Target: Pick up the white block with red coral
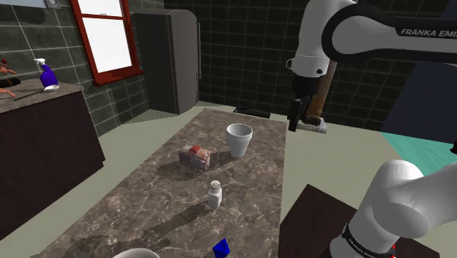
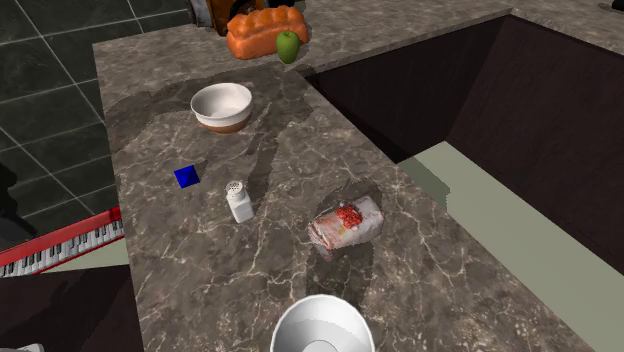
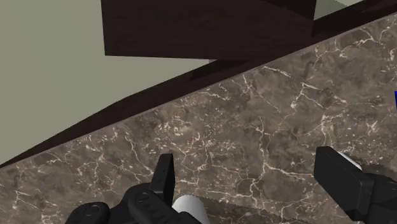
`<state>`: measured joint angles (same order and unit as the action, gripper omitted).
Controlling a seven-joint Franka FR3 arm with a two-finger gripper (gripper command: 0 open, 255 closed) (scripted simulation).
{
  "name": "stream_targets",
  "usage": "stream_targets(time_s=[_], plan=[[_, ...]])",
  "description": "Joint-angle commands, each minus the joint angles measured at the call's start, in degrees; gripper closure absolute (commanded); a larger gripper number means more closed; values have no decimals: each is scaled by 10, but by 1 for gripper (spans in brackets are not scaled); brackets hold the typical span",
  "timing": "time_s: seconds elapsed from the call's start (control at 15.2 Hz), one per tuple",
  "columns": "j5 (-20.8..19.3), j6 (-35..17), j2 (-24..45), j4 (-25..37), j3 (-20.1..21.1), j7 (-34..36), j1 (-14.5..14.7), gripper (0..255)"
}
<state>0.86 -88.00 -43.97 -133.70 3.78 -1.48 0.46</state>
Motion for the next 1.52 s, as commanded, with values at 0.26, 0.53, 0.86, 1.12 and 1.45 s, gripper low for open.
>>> stream_targets(time_s=[0.26,0.53,0.86,1.12,1.45], plan=[[5,-53,82,27,18,11,4,0],[4,-98,167,65,36,23,7,0],[-4,-139,276,130,57,40,10,0],[-18,-160,366,195,72,56,14,0],[-43,-169,480,294,85,77,24,0]])
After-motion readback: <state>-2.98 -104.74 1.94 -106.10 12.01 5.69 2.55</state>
